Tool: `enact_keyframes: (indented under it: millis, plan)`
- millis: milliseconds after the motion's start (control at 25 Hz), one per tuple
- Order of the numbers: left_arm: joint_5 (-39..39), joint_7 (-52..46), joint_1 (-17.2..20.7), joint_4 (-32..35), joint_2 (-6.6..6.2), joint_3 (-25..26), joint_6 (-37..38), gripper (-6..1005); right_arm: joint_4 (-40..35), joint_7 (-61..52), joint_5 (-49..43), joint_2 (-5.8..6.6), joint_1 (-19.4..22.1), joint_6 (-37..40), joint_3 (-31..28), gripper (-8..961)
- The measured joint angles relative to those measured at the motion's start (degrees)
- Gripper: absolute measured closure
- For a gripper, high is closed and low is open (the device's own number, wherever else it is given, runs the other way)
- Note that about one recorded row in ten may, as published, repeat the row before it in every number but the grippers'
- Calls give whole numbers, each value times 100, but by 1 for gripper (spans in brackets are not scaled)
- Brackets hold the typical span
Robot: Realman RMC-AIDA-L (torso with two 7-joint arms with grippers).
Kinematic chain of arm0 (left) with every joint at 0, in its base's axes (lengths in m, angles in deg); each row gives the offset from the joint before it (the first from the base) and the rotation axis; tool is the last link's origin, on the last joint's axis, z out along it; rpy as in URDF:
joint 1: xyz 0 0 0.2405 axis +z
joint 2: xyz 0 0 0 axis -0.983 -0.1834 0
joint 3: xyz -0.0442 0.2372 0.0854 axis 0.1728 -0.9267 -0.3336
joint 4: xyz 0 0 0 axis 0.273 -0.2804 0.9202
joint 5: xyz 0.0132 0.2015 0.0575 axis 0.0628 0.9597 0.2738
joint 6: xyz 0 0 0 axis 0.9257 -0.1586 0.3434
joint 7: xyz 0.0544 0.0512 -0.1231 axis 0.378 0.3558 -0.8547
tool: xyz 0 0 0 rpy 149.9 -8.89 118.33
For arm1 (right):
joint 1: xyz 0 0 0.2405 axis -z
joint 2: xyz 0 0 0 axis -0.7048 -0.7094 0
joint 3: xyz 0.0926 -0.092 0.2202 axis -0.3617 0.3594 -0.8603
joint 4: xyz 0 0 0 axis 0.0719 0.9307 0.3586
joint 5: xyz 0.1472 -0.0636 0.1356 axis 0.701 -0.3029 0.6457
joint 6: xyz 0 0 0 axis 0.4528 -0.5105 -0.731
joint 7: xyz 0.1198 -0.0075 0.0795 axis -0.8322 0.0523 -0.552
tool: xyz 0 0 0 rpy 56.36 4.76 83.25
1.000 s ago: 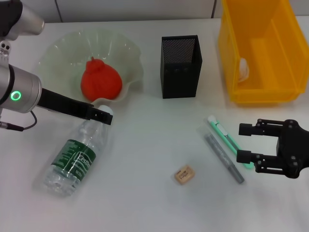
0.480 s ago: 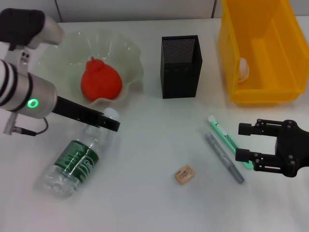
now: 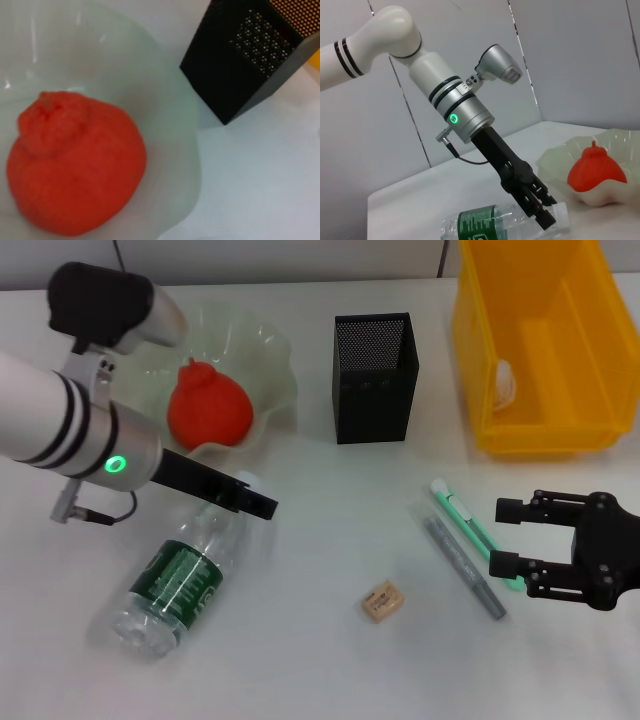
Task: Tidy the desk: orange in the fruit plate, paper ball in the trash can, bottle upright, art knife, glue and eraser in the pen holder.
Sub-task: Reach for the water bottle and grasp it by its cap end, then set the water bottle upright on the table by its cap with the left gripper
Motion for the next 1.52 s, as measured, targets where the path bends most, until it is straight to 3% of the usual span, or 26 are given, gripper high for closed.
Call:
enact_keyframes:
  millis: [400,720,920,1280,1360,1400,1440,1520]
  plan:
    - [72,-43,-23,-12,0,-695,-395,200,59,4,0,1,7,0,-18,290]
    - [263,-32,-14,41,0,-939,-459,415,106,4,0,23,7,5,-45,290]
    - [434,14,151,423,-8,-1038,-430,522,114,3,0,26,7,5,-44,291]
    - [82,722,1428,2207,-39,-776,-479,555,114,-120,52,15,15,7,-206,291]
    - [-385,1129,1758,2474,-40,-569,-496,555,114,-136,54,7,10,19,-269,291]
    - [-1192,1758,1971,2481,-41,-246,-476,556,114,-150,56,-6,-12,47,-392,291]
    - [-1192,1758,1971,2481,-41,-246,-476,556,114,-150,56,-6,-12,47,-392,291]
    - [-2101,2439,2079,2252,-47,125,-367,556,114,-170,69,-27,-35,64,-468,291]
